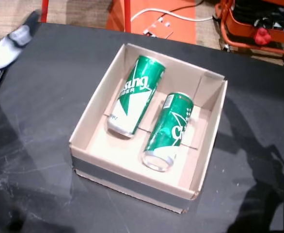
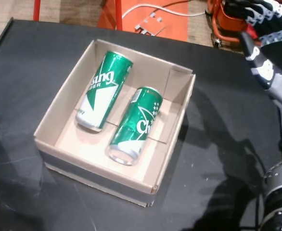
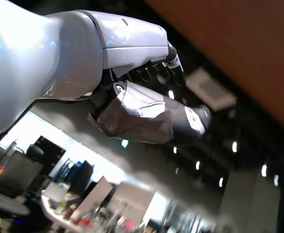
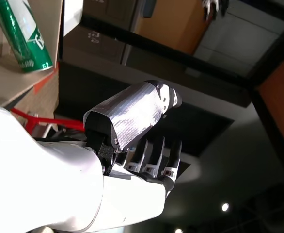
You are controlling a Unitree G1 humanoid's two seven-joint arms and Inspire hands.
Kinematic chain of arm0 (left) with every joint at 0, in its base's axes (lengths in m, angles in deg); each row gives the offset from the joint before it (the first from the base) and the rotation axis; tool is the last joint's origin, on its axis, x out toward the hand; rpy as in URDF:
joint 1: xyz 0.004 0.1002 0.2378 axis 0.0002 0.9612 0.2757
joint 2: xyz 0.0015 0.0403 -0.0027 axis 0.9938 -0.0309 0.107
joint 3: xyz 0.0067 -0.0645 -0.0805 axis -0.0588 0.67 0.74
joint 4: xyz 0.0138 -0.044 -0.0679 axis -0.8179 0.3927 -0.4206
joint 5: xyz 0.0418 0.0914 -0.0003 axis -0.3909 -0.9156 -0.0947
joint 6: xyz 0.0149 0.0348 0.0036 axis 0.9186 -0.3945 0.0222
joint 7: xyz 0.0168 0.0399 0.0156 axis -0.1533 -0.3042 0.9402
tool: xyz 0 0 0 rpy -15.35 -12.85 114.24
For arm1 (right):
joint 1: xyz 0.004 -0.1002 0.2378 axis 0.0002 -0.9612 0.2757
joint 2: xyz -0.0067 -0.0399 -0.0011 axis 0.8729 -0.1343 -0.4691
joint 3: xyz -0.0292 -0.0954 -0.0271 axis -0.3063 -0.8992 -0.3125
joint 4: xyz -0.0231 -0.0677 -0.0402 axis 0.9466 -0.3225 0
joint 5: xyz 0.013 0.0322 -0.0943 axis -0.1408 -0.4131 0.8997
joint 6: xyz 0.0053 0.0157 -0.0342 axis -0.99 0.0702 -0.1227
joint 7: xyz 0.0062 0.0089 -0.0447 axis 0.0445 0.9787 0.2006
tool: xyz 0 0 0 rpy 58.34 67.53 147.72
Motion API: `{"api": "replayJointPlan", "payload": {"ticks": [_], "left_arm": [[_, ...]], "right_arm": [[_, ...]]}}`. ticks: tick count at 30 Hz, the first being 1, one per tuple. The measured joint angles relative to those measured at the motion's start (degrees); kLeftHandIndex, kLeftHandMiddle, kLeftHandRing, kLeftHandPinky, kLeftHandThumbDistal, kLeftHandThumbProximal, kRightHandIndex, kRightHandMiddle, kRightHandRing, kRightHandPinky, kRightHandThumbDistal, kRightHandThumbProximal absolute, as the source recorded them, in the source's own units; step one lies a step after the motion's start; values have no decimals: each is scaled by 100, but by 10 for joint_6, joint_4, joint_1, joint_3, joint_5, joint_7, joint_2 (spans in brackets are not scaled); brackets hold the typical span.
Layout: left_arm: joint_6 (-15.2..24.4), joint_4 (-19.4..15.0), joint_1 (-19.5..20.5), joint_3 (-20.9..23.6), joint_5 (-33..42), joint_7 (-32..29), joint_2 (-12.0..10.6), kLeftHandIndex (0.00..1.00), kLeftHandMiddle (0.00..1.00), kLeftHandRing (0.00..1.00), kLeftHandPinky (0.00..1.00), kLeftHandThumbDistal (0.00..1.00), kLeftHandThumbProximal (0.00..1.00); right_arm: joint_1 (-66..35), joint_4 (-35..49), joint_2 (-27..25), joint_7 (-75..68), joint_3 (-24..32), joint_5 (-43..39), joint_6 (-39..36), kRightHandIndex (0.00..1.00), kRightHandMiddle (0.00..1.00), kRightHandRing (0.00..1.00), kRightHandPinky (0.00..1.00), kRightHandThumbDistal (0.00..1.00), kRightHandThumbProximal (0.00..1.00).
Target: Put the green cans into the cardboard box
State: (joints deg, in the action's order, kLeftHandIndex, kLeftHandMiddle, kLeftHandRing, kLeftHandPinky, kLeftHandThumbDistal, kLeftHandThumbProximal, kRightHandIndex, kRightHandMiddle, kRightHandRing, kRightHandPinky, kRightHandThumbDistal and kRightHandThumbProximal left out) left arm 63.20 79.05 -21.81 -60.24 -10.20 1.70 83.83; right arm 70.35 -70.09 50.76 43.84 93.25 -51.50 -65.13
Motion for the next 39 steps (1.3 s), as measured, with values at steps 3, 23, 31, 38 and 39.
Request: {"api": "replayJointPlan", "payload": {"ticks": [3, 23, 31, 38, 39], "left_arm": [[41, -1, 26, 16, 56, -31, -27, 94, 88, 91, 85, 52, 72], [124, 27, 47, -30, 402, -293, -123, 79, 80, 86, 88, 46, 80], [141, 29, 60, -19, 432, -365, -188, 87, 87, 91, 90, 73, 82], [144, -20, 103, -65, 518, -413, -216, 94, 86, 90, 86, 61, 82], [144, -25, 107, -64, 525, -419, -219, 95, 86, 90, 86, 59, 81]], "right_arm": [[0, 22, -13, 7, 2, -7, 2, 73, 68, 73, 72, 98, 47], [-124, 229, 1, -172, -34, 36, -233, 77, 75, 85, 87, 88, 52], [-135, 275, 25, -161, -115, -58, -218, 77, 73, 85, 88, 79, 50], [-135, 261, 46, -56, -109, -147, -199, 79, 73, 86, 89, 83, 53], [-135, 257, 50, -52, -107, -149, -200, 80, 73, 86, 89, 82, 54]]}}
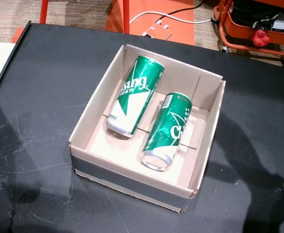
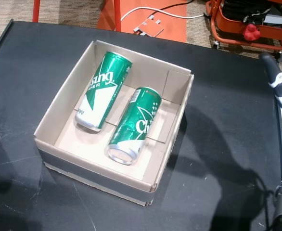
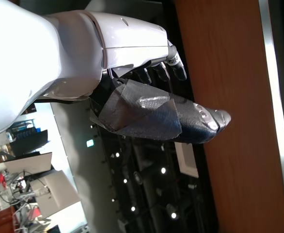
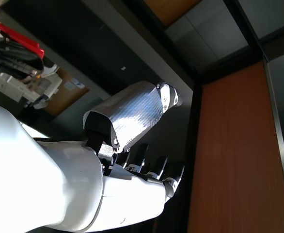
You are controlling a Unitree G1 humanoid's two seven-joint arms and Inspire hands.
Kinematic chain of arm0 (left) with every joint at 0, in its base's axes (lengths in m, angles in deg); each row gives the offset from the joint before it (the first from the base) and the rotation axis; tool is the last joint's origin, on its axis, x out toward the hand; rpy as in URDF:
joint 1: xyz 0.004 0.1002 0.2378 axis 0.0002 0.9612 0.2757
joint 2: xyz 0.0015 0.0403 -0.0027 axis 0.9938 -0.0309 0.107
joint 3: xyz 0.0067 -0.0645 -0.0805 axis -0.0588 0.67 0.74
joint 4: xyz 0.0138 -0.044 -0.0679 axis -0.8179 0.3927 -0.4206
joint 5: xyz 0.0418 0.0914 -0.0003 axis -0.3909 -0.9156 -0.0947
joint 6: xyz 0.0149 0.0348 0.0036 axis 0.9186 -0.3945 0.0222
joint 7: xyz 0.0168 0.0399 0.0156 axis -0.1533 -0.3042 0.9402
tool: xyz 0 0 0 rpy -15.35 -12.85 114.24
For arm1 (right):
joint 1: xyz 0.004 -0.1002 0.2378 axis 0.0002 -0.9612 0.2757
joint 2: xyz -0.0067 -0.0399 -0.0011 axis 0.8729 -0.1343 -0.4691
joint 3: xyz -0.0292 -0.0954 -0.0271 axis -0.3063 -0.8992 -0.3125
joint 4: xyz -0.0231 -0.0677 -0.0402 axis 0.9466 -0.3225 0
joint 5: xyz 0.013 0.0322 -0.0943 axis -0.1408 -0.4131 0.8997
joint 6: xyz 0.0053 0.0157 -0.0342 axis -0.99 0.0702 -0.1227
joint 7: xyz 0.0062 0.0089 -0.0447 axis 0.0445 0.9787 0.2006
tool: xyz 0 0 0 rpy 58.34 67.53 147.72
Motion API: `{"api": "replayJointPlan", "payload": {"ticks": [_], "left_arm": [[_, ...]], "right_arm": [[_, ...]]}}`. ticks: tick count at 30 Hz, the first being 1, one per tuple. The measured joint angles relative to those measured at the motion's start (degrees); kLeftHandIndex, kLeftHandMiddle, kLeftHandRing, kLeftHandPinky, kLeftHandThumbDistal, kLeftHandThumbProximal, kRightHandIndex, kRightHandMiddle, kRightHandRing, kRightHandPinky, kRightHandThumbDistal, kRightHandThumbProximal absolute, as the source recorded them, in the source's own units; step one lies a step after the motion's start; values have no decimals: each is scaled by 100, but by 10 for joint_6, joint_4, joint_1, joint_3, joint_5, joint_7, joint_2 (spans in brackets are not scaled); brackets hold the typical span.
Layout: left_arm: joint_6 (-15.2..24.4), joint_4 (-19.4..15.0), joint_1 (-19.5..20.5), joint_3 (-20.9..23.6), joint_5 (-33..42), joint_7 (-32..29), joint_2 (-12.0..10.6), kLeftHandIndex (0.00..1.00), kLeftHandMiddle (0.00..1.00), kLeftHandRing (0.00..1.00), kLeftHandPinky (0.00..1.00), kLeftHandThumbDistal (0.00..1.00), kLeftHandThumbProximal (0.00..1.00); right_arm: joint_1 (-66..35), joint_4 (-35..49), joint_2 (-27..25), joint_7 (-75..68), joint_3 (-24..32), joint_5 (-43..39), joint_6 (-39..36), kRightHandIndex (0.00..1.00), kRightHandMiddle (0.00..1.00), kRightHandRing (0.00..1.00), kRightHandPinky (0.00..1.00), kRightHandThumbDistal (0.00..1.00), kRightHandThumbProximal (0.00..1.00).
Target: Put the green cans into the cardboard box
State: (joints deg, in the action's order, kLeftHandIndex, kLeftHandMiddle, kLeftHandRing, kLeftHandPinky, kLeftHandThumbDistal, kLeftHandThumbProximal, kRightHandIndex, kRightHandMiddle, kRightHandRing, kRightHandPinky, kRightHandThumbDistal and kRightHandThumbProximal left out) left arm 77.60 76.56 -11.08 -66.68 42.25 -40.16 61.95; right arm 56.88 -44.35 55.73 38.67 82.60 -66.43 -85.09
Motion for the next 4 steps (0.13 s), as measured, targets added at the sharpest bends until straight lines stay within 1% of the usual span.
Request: {"api": "replayJointPlan", "payload": {"ticks": [1, 4], "left_arm": [[0, -5, 4, 0, 8, -8, -2, 95, 87, 90, 87, 57, 82], [0, -10, 6, 2, 26, -34, -2, 95, 87, 91, 87, 57, 83]], "right_arm": [[0, -1, 5, 4, 5, -2, 0, 80, 73, 86, 89, 83, 55], [0, -1, 17, 11, 12, -4, 2, 79, 73, 87, 89, 81, 53]]}}
